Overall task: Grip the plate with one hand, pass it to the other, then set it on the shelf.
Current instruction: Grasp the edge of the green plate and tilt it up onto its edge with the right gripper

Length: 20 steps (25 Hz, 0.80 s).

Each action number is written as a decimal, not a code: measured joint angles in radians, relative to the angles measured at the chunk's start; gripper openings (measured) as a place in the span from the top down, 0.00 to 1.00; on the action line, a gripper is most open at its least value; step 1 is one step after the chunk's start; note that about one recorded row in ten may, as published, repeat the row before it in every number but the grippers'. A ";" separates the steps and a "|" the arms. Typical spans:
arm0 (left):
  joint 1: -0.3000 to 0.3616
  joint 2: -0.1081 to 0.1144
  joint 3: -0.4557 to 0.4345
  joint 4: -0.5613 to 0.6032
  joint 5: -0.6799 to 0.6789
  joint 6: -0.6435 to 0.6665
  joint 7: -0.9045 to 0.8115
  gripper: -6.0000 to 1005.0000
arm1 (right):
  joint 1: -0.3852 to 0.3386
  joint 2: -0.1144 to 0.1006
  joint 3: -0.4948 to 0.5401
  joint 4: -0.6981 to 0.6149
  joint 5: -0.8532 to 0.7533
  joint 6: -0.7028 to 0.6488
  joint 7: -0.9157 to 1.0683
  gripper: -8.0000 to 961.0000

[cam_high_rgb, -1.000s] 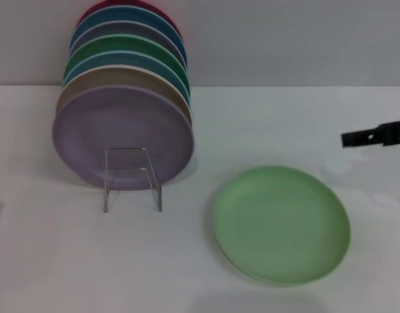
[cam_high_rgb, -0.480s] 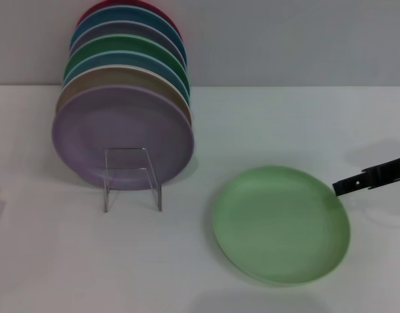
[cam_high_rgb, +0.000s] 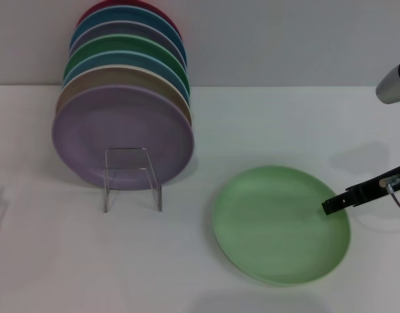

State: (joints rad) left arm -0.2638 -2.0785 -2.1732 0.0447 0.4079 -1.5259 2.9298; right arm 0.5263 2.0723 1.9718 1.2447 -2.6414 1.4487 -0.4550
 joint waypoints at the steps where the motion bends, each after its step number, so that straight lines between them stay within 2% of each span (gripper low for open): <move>1: 0.000 0.000 0.000 0.000 0.000 0.000 0.000 0.20 | 0.000 0.000 -0.001 -0.005 0.000 -0.004 0.000 0.18; 20: 0.000 0.000 0.010 0.000 0.001 0.000 0.000 0.20 | 0.046 -0.001 -0.011 -0.106 -0.015 -0.046 0.016 0.19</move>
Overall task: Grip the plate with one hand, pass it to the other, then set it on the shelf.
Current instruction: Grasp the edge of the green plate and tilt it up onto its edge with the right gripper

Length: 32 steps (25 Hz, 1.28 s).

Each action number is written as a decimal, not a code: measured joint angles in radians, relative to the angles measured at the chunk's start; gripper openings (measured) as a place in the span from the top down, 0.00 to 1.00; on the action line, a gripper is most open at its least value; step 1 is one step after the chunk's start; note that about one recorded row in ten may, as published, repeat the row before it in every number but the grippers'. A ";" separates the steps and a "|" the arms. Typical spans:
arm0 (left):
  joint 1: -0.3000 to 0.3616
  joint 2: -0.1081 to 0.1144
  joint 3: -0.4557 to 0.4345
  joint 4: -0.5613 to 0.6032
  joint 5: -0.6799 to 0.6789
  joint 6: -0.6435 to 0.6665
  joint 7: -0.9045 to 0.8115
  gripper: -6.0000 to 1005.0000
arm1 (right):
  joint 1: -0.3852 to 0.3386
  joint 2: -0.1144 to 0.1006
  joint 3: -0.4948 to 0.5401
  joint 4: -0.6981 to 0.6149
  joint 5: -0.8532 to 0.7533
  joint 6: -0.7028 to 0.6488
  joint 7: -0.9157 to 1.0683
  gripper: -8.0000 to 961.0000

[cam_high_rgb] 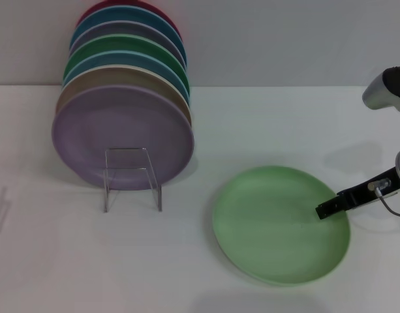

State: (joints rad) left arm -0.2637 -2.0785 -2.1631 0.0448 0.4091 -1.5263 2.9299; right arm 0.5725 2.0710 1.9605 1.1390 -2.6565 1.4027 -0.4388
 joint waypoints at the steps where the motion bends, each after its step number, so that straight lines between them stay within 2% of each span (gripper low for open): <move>1: 0.000 0.000 0.000 0.000 0.000 0.000 0.000 0.20 | 0.004 -0.001 -0.001 -0.009 -0.004 0.000 0.000 0.19; 6: -0.001 0.000 0.000 -0.001 0.001 0.000 0.000 0.20 | 0.008 -0.002 -0.021 -0.012 -0.021 -0.001 0.000 0.19; 12: -0.009 0.000 0.000 0.001 0.001 0.001 0.000 0.20 | 0.010 -0.002 -0.030 -0.012 -0.023 -0.012 -0.002 0.40; 18: -0.013 0.000 0.000 0.005 0.001 0.001 0.000 0.20 | 0.010 -0.002 -0.043 -0.006 -0.026 -0.014 -0.003 0.70; 22: -0.014 0.000 0.000 0.004 0.001 0.001 0.000 0.20 | -0.003 0.000 -0.052 0.043 -0.029 -0.007 -0.003 0.87; 27: -0.016 0.000 0.000 -0.004 0.001 -0.009 0.000 0.20 | -0.032 0.001 -0.052 0.120 -0.029 -0.001 -0.004 0.96; 32: -0.015 0.000 0.000 -0.005 0.000 -0.013 0.000 0.20 | -0.062 0.006 -0.054 0.173 -0.018 -0.018 -0.018 0.97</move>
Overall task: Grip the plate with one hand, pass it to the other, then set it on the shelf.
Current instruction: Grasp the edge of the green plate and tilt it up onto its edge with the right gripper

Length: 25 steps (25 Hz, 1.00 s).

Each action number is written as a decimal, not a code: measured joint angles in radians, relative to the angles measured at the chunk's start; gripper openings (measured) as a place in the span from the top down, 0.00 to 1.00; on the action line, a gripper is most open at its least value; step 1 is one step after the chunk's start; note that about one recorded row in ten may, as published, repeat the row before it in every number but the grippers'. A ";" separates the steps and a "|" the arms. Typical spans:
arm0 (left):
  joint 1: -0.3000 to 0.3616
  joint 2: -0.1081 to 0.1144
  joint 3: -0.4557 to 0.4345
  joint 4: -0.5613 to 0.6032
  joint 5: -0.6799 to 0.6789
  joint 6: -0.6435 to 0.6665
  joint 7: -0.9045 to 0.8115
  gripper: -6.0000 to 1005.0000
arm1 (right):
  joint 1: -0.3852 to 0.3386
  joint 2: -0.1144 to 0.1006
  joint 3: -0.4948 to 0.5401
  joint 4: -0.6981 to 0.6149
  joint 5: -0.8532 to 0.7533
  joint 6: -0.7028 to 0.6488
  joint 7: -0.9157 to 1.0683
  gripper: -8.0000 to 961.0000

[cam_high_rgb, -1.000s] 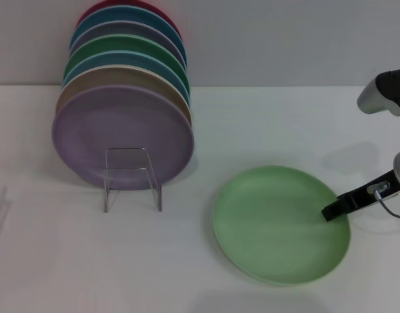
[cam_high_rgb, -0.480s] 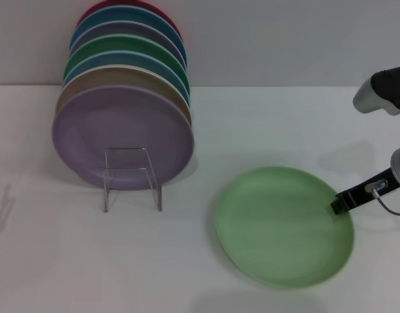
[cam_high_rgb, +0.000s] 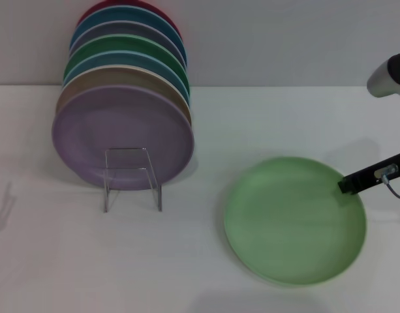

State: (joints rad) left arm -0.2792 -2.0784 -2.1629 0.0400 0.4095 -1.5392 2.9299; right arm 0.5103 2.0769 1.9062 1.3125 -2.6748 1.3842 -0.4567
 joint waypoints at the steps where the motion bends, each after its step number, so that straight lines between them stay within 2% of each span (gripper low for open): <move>1: 0.000 0.000 0.000 0.000 0.000 0.000 0.000 0.20 | 0.000 0.000 0.000 0.000 0.000 0.000 0.000 0.97; 14: -0.003 0.000 -0.002 -0.002 0.000 -0.002 0.001 0.20 | -0.040 0.000 0.001 0.094 0.083 -0.016 -0.016 0.97; 24: -0.008 0.000 -0.008 -0.002 -0.001 -0.043 -0.001 0.20 | -0.139 0.000 0.014 0.248 0.209 -0.045 -0.053 0.97; 25: -0.009 0.000 -0.006 -0.002 -0.001 -0.052 -0.001 0.20 | -0.171 0.000 0.015 0.295 0.254 -0.054 -0.083 0.97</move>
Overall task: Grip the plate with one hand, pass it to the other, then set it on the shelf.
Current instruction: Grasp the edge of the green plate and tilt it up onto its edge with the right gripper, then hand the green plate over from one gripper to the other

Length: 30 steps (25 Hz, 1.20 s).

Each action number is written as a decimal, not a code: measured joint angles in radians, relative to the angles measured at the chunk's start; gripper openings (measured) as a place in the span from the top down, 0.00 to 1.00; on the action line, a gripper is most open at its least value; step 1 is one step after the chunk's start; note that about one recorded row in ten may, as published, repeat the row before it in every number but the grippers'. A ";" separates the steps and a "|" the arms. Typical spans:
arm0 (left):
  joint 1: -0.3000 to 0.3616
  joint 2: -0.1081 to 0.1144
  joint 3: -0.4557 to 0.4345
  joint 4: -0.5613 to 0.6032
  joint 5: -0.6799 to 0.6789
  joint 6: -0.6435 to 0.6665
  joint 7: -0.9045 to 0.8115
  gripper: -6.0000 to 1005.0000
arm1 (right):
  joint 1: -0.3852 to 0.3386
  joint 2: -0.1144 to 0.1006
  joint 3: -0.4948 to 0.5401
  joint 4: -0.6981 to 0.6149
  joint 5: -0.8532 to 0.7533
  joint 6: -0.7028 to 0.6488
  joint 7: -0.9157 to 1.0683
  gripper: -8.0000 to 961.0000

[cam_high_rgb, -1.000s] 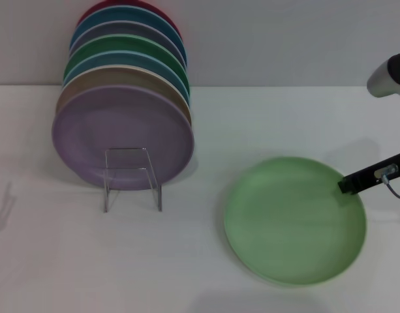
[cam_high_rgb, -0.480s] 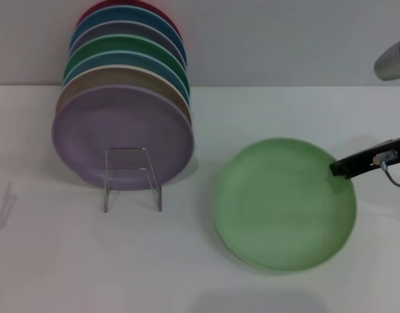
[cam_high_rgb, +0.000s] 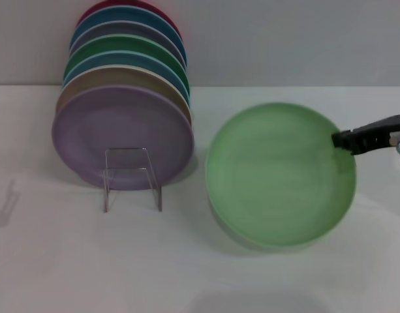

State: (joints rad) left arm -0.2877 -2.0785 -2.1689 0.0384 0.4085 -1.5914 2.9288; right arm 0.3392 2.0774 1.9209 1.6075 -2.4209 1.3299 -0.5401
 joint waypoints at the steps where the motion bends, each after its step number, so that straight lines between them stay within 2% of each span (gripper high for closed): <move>1: -0.001 0.000 0.006 0.000 0.001 -0.013 -0.002 0.20 | 0.000 0.000 0.000 0.000 0.000 0.000 0.000 0.97; 4: -0.002 0.001 0.028 -0.002 0.009 -0.040 -0.022 0.20 | -0.079 0.001 0.001 0.085 0.108 -0.054 -0.085 0.97; 5: -0.003 0.003 0.052 -0.022 0.019 -0.049 -0.059 0.20 | -0.145 0.003 0.000 0.125 0.197 -0.129 -0.161 0.97; 6: -0.003 0.003 0.052 -0.022 0.019 -0.049 -0.059 0.20 | -0.145 0.003 0.000 0.125 0.197 -0.129 -0.161 0.97; 8: 0.001 0.006 0.090 -0.066 0.029 -0.058 -0.107 0.20 | -0.225 0.006 -0.002 0.141 0.316 -0.222 -0.280 0.97; 10: 0.010 0.006 0.147 -0.153 0.031 -0.052 -0.152 0.20 | -0.282 0.010 -0.001 0.129 0.444 -0.280 -0.406 0.97; 11: 0.010 0.006 0.147 -0.153 0.031 -0.052 -0.152 0.20 | -0.301 0.012 -0.001 0.116 0.496 -0.295 -0.457 0.97; 15: 0.027 0.003 0.217 -0.322 0.028 0.048 -0.188 0.20 | -0.326 0.014 0.032 0.015 0.657 -0.318 -0.625 0.97; 17: 0.052 -0.001 0.277 -0.461 0.021 0.179 -0.200 0.21 | -0.325 0.013 0.038 0.002 0.662 -0.320 -0.640 0.97; 19: 0.090 -0.001 0.365 -0.644 0.007 0.367 -0.215 0.21 | -0.323 0.013 0.046 -0.019 0.668 -0.326 -0.663 0.97; 20: 0.129 0.000 0.448 -0.825 -0.015 0.569 -0.218 0.21 | -0.322 0.012 0.048 -0.034 0.683 -0.330 -0.683 0.97; 21: 0.129 0.000 0.448 -0.825 -0.015 0.569 -0.218 0.21 | -0.322 0.012 0.048 -0.034 0.683 -0.330 -0.683 0.97; 22: 0.142 0.001 0.479 -0.895 -0.024 0.644 -0.218 0.21 | -0.321 0.012 0.048 -0.039 0.693 -0.330 -0.691 0.97; 23: 0.161 0.004 0.525 -0.996 -0.035 0.775 -0.218 0.21 | -0.322 0.012 0.048 -0.042 0.698 -0.330 -0.696 0.97; 24: 0.172 0.006 0.553 -1.064 -0.037 0.849 -0.218 0.21 | -0.322 0.012 0.048 -0.043 0.703 -0.331 -0.700 0.97; 25: 0.192 0.011 0.608 -1.202 -0.029 0.980 -0.222 0.21 | -0.323 0.012 0.050 -0.044 0.705 -0.331 -0.703 0.97; 26: 0.192 0.011 0.608 -1.202 -0.029 0.980 -0.222 0.21 | -0.323 0.012 0.050 -0.044 0.705 -0.331 -0.703 0.97; 27: 0.202 0.012 0.629 -1.259 -0.020 1.036 -0.224 0.21 | -0.323 0.012 0.050 -0.044 0.706 -0.331 -0.704 0.97; 30: 0.220 0.016 0.704 -1.448 0.034 1.264 -0.231 0.21 | -0.323 0.012 0.051 -0.044 0.707 -0.332 -0.705 0.97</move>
State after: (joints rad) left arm -0.0674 -2.0629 -1.4653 -1.4094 0.4425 -0.3279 2.6973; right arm 0.0166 2.0895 1.9719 1.5631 -1.7143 0.9977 -1.2451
